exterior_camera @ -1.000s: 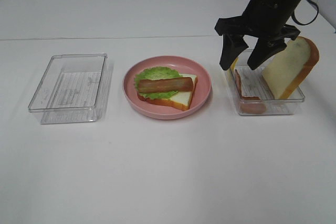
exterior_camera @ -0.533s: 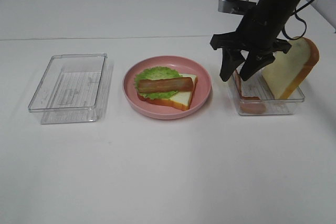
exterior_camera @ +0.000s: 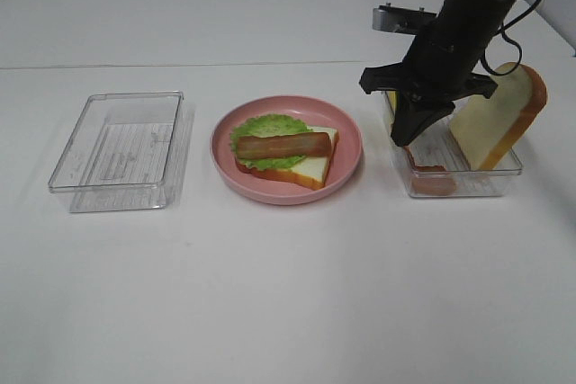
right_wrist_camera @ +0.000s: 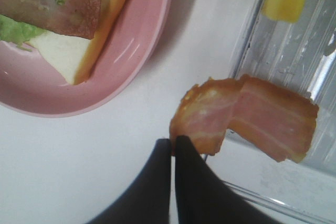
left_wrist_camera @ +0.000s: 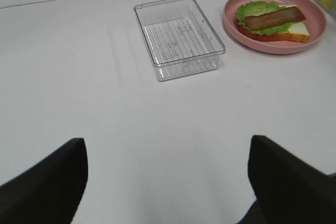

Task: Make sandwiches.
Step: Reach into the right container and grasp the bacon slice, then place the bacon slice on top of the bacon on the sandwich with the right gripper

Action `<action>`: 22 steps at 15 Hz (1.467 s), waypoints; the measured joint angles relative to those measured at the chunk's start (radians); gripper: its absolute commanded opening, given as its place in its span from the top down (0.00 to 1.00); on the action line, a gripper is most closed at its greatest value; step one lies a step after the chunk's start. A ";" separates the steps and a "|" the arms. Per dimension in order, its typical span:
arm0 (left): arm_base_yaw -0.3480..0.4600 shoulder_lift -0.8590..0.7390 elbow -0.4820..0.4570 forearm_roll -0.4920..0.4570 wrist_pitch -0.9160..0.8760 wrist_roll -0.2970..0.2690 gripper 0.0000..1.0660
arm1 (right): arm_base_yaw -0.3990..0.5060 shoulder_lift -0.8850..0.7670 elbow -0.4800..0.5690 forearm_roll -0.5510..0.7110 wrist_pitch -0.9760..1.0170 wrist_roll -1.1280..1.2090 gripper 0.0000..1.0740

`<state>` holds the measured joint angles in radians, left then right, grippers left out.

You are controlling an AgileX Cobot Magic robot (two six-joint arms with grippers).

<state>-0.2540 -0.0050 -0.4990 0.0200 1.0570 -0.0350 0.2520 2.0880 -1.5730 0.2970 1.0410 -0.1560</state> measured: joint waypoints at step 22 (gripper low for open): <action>0.000 0.000 0.000 0.000 0.000 0.000 0.26 | 0.045 0.030 0.000 1.117 -0.101 -0.587 1.00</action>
<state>-0.2540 -0.0050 -0.4990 0.0200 1.0570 -0.0350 0.2970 2.1180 -1.5730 1.4140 0.9400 -0.7430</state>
